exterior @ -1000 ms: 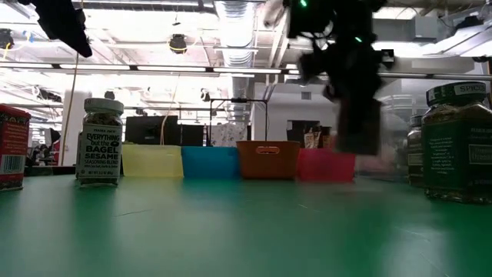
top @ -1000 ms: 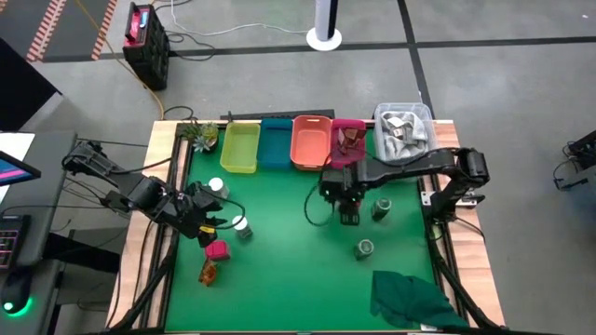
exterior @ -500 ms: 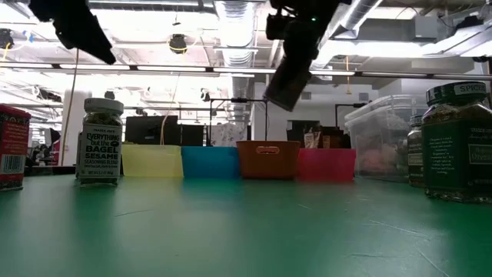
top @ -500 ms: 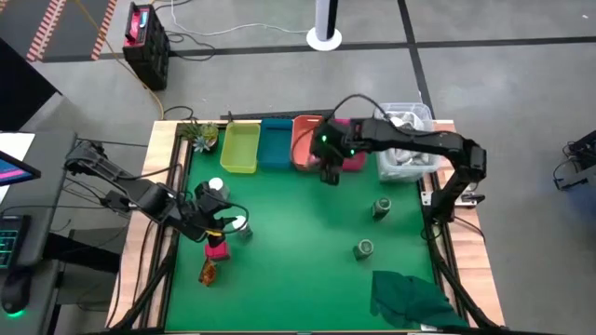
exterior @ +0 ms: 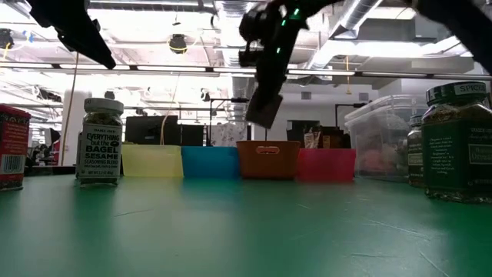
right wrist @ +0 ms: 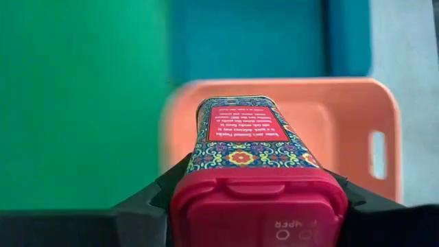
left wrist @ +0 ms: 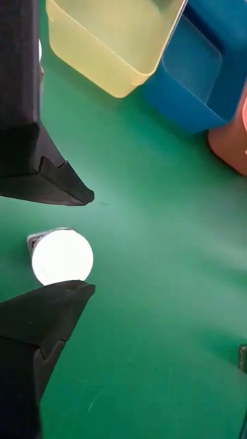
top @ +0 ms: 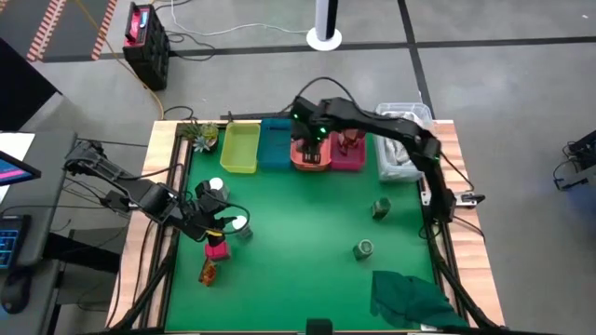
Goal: Sort spices by type
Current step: Put the right red seasoning can into the orange bin, then put the red seasoning can into the orange bin
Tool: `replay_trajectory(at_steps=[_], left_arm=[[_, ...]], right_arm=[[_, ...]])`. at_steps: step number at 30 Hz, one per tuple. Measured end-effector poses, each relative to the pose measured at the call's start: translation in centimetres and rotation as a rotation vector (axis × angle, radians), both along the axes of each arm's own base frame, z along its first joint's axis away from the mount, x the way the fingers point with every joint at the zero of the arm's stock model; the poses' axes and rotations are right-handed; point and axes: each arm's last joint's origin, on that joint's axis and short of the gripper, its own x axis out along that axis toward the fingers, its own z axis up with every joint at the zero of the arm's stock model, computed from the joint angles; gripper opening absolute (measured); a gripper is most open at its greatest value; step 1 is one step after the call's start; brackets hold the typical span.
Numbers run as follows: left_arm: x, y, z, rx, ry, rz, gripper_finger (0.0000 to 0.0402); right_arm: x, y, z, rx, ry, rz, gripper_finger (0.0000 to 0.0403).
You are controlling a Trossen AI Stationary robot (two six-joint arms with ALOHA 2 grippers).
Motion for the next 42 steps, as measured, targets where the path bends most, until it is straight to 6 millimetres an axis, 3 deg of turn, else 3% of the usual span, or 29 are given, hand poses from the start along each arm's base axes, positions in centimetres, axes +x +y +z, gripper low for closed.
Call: replay_trajectory(at_steps=[9, 14, 21, 30, 34, 39, 42], left_arm=[[0.0, 0.0, 0.0, -0.019, -0.002, 0.006, 0.0178], [0.0, 0.0, 0.0, -0.041, -0.003, 0.014, 0.0178], [0.0, -0.1, 0.0, -0.067, -0.007, 0.027, 0.0178], [0.0, -0.1, -0.1, -0.074, -0.005, 0.036, 0.0178], [0.0, -0.1, -0.1, -0.077, -0.006, 0.04, 0.0178], [0.0, -0.2, 0.1, -0.115, 0.008, 0.017, 0.0178], [0.1, -0.5, 0.2, -0.193, 0.025, -0.039, 0.0178]], right_arm=[[0.6, -6.3, -4.5, -0.034, 0.13, -0.018, 0.0226], [0.1, -8.3, -6.5, -0.005, 0.179, -0.054, 0.0232], [0.6, -7.7, -6.6, 0.008, 0.167, -0.026, 0.0246], [0.9, -7.4, -6.5, 0.011, 0.149, -0.013, 0.0305], [0.6, -7.1, -5.0, -0.003, 0.136, -0.026, 0.0331], [-0.2, -6.4, -0.2, -0.054, 0.053, -0.07, 0.0342], [-0.8, -4.9, 2.8, -0.08, -0.01, -0.072, 0.0341]])
